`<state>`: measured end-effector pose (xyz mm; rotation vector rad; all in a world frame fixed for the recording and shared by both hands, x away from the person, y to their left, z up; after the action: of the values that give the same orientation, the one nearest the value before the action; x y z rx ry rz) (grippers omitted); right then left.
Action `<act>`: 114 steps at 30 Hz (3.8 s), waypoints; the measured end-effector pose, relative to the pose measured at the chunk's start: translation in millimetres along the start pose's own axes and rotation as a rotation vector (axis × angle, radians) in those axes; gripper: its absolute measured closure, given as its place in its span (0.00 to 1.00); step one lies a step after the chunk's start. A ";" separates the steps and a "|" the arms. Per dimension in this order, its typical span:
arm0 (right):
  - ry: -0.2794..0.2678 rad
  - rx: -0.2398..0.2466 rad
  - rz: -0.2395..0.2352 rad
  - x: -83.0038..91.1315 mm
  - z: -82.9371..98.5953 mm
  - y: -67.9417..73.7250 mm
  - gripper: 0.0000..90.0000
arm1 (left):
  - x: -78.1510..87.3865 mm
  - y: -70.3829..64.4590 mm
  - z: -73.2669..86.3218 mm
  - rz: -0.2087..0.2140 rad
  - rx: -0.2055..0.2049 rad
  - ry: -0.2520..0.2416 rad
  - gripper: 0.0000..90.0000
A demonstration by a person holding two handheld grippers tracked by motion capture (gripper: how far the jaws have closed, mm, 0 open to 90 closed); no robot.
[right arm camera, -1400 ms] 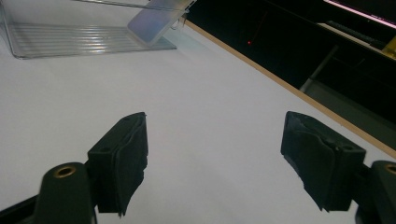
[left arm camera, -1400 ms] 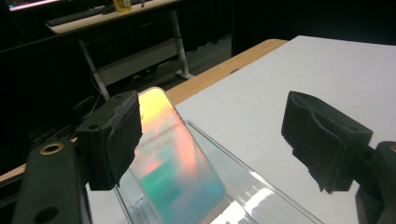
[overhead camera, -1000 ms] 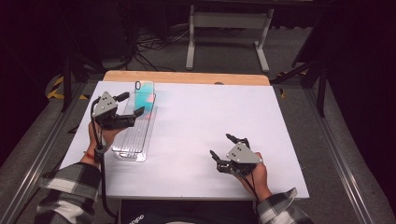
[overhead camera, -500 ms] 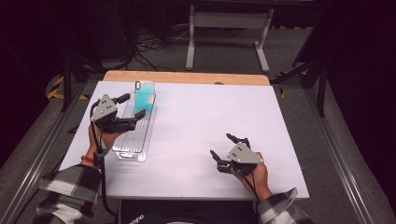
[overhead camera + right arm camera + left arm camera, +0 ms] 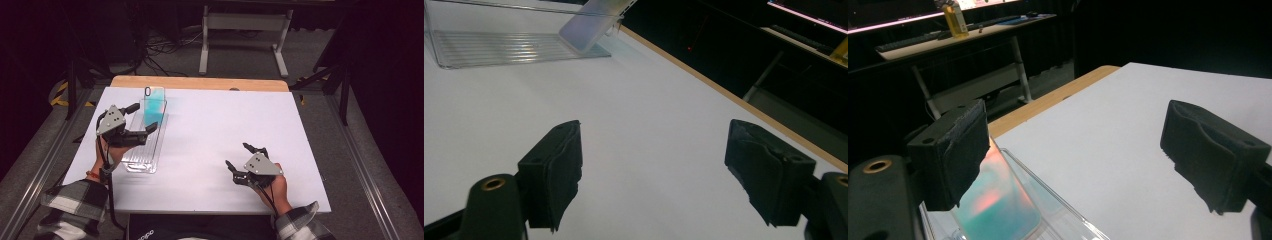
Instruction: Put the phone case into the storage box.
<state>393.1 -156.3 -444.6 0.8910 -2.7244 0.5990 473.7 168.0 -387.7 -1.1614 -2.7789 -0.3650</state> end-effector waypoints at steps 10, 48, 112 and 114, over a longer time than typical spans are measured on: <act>0.001 -0.001 0.000 0.3 -0.1 0.2 0.26 | 4.7 -8.7 0.0 0.000 0.007 0.008 0.10; -0.009 -0.008 -0.003 3.3 -2.1 -1.8 0.25 | 11.8 -50.3 2.6 0.038 -0.022 -0.015 0.08; -0.035 -0.031 -0.099 9.6 -4.2 8.9 0.06 | 22.0 -110.8 57.2 0.185 -0.068 0.116 0.07; -0.032 -0.026 -0.111 9.8 -3.2 11.1 0.06 | 19.0 -113.5 60.1 0.192 -0.062 0.127 0.07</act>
<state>379.0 -151.8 -442.0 1.0452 -2.6828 0.5305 379.1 119.7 -462.4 -1.3547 -2.5390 -0.4889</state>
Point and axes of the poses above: each handheld gripper's, and its own axes: x roughly backward along the jaws, z roughly out of its underside, y roughly to its left, the point moved 7 cm from there along -x, roughly forward along the jaws, and after that the axes turned 2 degrees about -x, right-handed, at the moved point
